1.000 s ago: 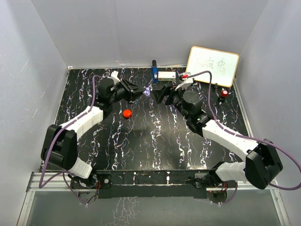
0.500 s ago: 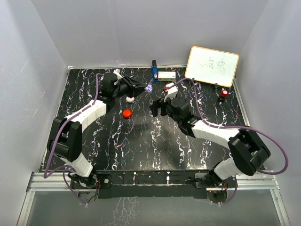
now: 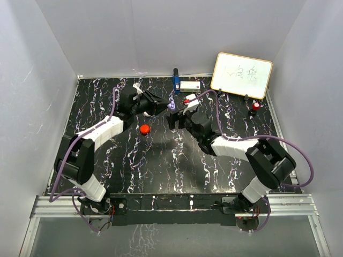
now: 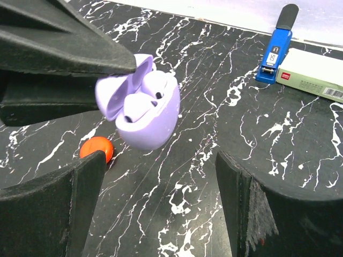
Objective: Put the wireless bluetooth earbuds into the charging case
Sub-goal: Close the charging case, then place the charging case at the center of the board.
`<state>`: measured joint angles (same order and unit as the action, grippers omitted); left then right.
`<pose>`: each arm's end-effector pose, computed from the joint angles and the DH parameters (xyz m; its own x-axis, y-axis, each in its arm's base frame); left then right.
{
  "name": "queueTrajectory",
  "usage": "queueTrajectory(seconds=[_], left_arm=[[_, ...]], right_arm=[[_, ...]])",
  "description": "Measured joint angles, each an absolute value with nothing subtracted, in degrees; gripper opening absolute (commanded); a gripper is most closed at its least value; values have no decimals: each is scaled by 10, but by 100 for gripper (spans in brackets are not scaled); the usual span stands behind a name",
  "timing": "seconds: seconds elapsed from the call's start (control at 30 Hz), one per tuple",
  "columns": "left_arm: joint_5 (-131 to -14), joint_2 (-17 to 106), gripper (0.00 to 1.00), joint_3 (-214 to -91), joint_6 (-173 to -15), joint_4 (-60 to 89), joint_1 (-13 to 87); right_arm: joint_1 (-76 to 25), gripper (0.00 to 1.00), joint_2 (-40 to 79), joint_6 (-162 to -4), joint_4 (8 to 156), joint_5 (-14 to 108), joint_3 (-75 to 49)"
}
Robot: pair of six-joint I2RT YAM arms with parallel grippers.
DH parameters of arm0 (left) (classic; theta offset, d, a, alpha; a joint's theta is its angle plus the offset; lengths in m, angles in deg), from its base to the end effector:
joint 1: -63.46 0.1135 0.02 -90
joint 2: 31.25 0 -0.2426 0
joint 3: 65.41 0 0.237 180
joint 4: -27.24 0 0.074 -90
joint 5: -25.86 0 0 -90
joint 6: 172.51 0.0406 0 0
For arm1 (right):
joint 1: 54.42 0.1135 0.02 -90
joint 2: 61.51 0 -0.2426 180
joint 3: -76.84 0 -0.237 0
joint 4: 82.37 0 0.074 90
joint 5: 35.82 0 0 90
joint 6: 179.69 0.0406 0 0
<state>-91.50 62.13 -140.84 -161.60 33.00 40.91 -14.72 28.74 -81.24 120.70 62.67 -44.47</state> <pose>0.3321 -0.1581 0.2594 -0.7787 -0.6209 -0.0897 -0.0485 0.2021 -0.9782 0.2623 0.2100 0.2152 -0.1887 0.0322 -0.9815 -0.4971 0.8588 0.1238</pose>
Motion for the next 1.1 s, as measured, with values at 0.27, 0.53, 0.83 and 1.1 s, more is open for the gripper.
queueTrajectory(seconds=[0.27,0.53,0.83,1.1], left_arm=[[-915,613,0,-1398,-1616,322,408],[-910,582,0,-1370,-1620,320,408],[-908,575,0,-1364,-1608,310,410],[-901,698,0,-1375,-1552,320,415]], right_arm=[[-147,83,320,-817,1251,668,-444],[-146,84,324,-820,1280,701,-444],[-147,87,301,-808,1219,737,-448],[-148,88,111,-766,1090,793,-506]])
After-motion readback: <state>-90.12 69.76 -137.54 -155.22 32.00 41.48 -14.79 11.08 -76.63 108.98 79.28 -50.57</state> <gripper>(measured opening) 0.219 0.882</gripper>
